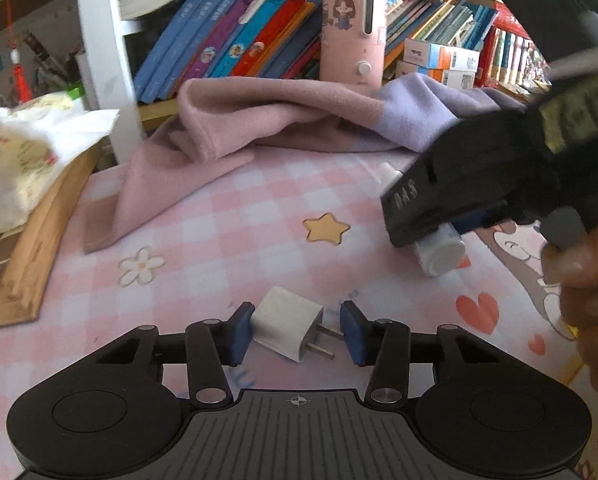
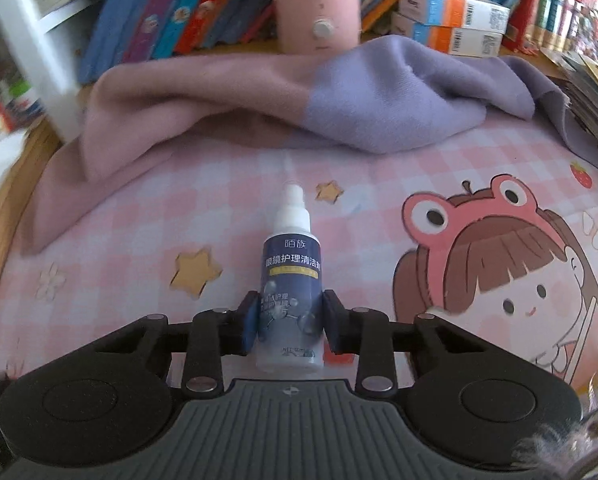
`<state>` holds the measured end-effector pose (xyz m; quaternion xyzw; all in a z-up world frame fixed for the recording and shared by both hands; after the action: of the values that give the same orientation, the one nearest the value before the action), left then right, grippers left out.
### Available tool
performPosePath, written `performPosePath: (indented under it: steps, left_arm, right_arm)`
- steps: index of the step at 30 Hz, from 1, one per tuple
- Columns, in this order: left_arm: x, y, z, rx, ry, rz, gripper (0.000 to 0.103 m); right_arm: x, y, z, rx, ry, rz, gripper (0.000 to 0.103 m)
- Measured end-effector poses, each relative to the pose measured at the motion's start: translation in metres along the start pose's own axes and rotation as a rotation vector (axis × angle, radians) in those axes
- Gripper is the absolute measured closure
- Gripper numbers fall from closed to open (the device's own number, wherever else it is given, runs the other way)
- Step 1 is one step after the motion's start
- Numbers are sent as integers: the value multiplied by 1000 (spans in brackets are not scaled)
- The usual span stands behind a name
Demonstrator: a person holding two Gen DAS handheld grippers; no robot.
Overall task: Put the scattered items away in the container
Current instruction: 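Grasp the white plug with the left tool while the right tool grasps the spray bottle, then lift and carry the plug and spray bottle in both tools over the yellow box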
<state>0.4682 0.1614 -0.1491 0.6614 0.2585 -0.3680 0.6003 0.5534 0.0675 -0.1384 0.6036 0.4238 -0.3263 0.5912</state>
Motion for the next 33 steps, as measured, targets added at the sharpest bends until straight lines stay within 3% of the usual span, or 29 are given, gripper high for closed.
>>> performPosePath:
  steps: [6,16,33]
  left_arm:
    - [-37,-15,-8,-58,-15,21,58]
    - [-96,-44,-6,-118,-32,60,58]
    - [-183,-111,-11,-194,6,106,58]
  right_arm:
    - [-21,-28,-12,-85,56,-35,72]
    - [-85,-78,-28,-208,136,61,72]
    - [-151,-168,-16,-269,198,73,72]
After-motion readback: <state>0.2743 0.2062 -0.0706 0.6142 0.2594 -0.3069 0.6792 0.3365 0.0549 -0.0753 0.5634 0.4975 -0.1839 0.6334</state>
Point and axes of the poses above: each gripper's, at about its wrist camera, not at the fingertips, and x roughly the way its jaws point, z to its right, y to its top, the point moved 5 cm from there along x, roughly the way its jaws point, and after that the axes turned 8 degrees about -z, right-handed, at the moved point
